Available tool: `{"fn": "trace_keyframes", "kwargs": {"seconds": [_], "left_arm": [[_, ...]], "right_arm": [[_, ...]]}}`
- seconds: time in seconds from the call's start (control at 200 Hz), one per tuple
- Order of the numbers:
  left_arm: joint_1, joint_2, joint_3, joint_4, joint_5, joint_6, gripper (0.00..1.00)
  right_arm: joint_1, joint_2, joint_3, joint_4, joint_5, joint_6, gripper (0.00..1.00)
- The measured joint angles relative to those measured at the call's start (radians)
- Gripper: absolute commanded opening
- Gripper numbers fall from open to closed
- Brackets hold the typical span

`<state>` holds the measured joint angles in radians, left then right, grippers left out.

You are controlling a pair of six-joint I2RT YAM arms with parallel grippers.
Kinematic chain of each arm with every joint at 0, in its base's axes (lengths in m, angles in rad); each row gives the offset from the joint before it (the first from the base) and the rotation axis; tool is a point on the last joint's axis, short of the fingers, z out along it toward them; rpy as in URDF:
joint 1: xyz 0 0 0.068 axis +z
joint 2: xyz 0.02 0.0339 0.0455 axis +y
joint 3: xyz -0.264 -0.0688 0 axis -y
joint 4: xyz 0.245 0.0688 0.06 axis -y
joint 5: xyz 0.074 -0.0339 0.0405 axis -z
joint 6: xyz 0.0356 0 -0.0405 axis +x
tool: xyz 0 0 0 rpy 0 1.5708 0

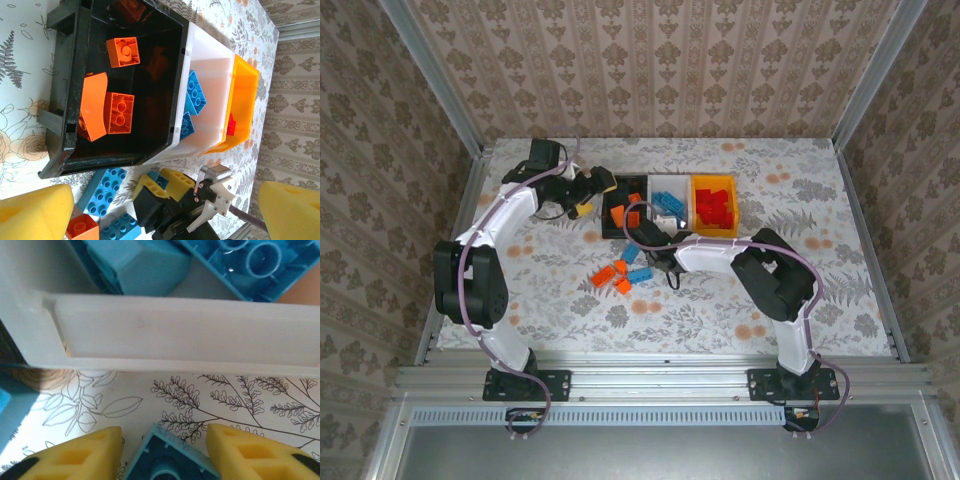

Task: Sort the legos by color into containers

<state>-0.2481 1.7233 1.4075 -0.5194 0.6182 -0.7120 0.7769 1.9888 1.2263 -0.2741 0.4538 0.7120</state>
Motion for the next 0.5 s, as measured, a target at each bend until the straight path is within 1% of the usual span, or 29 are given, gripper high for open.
{"fn": "trace_keyframes", "kwargs": {"seconds": [0.04,0.14,0.305,0.5], "left_arm": [[0.0,0.0,0.0,0.0,0.0,0.0,0.97],[0.0,0.0,0.0,0.0,0.008,0.0,0.97],[-0.005,0.0,0.0,0.0,0.017,0.0,0.97],[-0.006,0.0,0.0,-0.003,0.019,0.0,0.97]], "right_arm": [[0.0,-0.005,-0.01,0.013,0.003,-0.001,0.36],[0.0,-0.018,-0.031,0.029,0.007,-0.006,0.32],[0.0,-0.055,-0.071,0.042,0.007,-0.023,0.31],[0.0,-0.177,-0.121,0.042,0.01,-0.058,0.3]]}}
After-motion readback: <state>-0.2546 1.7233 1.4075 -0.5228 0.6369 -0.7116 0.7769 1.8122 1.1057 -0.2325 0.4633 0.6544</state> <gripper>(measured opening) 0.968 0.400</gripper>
